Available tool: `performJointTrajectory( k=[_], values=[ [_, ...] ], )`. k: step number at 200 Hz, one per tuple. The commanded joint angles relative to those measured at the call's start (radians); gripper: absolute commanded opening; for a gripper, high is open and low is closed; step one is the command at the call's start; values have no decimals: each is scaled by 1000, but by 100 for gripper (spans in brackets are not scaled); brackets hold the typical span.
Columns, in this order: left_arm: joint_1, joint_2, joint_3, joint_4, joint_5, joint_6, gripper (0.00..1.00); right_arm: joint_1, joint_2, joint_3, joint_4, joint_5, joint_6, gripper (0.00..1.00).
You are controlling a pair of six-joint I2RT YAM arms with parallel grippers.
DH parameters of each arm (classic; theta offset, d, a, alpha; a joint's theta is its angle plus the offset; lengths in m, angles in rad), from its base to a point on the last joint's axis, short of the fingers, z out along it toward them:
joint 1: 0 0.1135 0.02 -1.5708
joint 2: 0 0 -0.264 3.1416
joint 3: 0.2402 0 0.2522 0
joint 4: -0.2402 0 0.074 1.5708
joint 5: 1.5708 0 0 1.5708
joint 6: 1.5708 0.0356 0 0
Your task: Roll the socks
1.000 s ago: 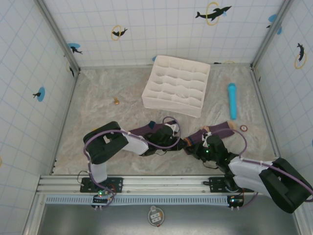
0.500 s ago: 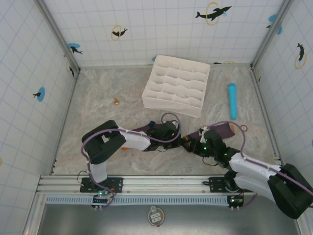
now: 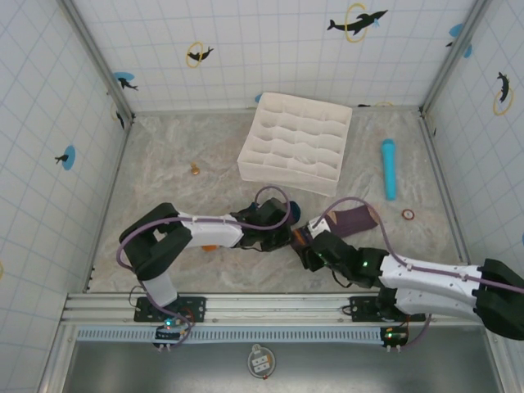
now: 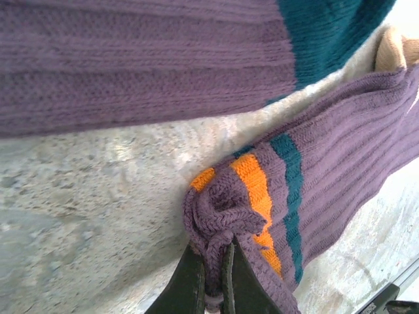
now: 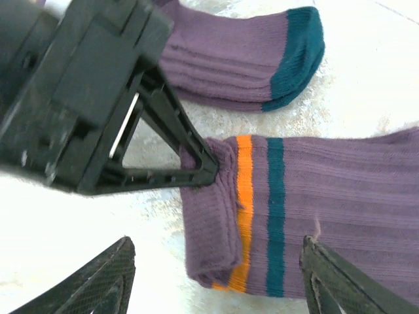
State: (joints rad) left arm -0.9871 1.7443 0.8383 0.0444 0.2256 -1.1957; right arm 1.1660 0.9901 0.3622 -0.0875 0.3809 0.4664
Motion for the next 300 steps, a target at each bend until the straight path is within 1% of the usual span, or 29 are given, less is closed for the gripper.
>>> performJointTrajectory(
  k=[1, 19, 47, 71, 96, 106, 123, 141, 189, 197, 205, 212, 214, 217, 218, 222, 231, 242, 250, 264, 270, 275, 279, 287, 300],
  values=[
    [17, -18, 8, -112, 40, -15, 0, 85, 47, 25, 21, 214, -131, 67],
    [24, -19, 17, -132, 56, -12, 0, 156, 93, 31, 53, 290, -174, 67],
    [30, -16, 30, -152, 78, -1, 0, 240, 173, 42, 117, 368, -236, 67],
    [35, -10, 34, -155, 104, -1, 0, 283, 267, 70, 146, 433, -253, 68],
    [37, -6, 38, -159, 115, 2, 0, 319, 386, 113, 147, 549, -245, 67],
    [36, -8, 38, -161, 116, 4, 0, 325, 432, 133, 139, 577, -245, 66],
    [38, -11, 37, -166, 119, 7, 0, 327, 490, 155, 137, 587, -236, 64],
    [42, -15, 35, -175, 119, 11, 0, 327, 531, 167, 138, 594, -226, 60],
    [54, -34, 23, -177, 124, 13, 0, 329, 579, 172, 103, 582, -169, 52],
    [53, -34, 24, -177, 124, 13, 0, 330, 586, 174, 103, 575, -163, 49],
    [53, -33, 27, -176, 127, 13, 0, 330, 596, 177, 99, 571, -156, 43],
    [53, -32, 27, -175, 127, 13, 0, 330, 605, 184, 92, 571, -146, 34],
    [53, -32, 27, -174, 128, 13, 0, 330, 607, 186, 90, 571, -144, 33],
    [53, -32, 27, -172, 128, 13, 0, 330, 613, 191, 82, 573, -134, 28],
    [53, -32, 27, -171, 128, 13, 0, 330, 613, 191, 82, 573, -134, 28],
    [53, -34, 26, -172, 127, 12, 0, 328, 620, 197, 75, 573, -124, 22],
    [54, -36, 24, -171, 122, 7, 0, 327, 632, 207, 61, 572, -105, 12],
    [54, -44, 21, -170, 111, 3, 0, 325, 633, 209, 55, 565, -77, 4],
    [56, -51, 16, -170, 100, -1, 8, 324, 627, 201, 60, 555, -57, 0],
    [59, -65, 10, -168, 86, -5, 23, 317, 605, 178, 74, 533, -16, 0],
    [62, -72, 6, -163, 84, -8, 28, 312, 591, 163, 86, 518, 3, 0],
    [64, -77, 2, -156, 83, -10, 30, 306, 573, 143, 103, 497, 19, 0],
    [66, -82, -2, -151, 83, -13, 34, 303, 563, 133, 113, 486, 26, 0],
    [69, -95, -12, -138, 79, -20, 46, 294, 536, 102, 148, 446, 41, 0],
    [73, -115, -24, -120, 70, -29, 58, 280, 490, 49, 225, 382, 55, 0]
  ],
)
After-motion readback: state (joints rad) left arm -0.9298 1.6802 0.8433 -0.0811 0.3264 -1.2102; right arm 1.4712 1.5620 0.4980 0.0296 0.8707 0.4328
